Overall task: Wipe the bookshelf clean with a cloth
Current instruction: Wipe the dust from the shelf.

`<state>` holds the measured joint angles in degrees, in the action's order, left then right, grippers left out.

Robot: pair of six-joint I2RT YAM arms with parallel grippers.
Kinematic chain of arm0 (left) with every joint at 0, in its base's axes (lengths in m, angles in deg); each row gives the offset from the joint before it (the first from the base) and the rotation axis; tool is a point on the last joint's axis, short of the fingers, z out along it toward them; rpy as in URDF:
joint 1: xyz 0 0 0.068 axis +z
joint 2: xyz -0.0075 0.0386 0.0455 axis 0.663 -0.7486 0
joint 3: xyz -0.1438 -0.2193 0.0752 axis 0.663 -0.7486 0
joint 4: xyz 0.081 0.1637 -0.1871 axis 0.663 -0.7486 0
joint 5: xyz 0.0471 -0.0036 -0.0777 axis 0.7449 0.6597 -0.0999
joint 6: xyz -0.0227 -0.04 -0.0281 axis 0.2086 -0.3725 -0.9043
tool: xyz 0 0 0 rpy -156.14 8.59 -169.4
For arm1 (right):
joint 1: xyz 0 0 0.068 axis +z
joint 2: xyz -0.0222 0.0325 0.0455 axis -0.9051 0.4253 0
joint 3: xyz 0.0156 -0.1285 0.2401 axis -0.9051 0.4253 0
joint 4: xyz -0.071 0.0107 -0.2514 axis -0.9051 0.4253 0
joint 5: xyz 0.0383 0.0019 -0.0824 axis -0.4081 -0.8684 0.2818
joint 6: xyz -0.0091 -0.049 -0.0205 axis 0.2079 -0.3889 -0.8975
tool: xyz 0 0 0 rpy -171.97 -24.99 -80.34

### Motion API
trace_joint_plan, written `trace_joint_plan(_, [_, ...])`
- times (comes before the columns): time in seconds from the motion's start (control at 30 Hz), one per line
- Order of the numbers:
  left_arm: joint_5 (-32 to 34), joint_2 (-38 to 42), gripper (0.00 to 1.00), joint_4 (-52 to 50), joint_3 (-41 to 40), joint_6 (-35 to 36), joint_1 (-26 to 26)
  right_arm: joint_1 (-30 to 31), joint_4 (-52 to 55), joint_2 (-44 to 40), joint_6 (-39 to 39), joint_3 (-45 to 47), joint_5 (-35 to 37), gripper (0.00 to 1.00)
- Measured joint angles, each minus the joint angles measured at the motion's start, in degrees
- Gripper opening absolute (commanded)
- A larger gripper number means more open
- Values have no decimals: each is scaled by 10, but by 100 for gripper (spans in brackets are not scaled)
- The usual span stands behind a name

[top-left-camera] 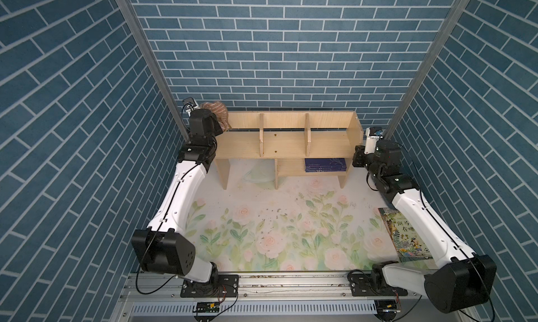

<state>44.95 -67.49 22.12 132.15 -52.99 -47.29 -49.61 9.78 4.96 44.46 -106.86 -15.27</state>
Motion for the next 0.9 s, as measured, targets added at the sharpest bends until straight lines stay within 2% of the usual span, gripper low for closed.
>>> trace_joint_plan(0.13, [-7,43,0,40,-66,-15,-7,0,-1,0,0,0,0,0])
trace_joint_plan(0.27, [-8,80,0,72,-122,-18,-43,0,0,0,-2,0,1,0])
trace_joint_plan(0.4, [-13,90,0,49,-186,-17,-100,0,0,0,-2,0,1,0])
trace_joint_plan(0.5, [-16,90,0,28,-210,-12,-113,0,0,0,-2,0,1,0])
trace_joint_plan(0.67, [-40,75,0,35,-204,1,-115,0,0,0,-2,0,1,0])
trace_joint_plan(0.9, [-116,-32,0,53,-123,21,-141,0,0,0,-2,0,1,0])
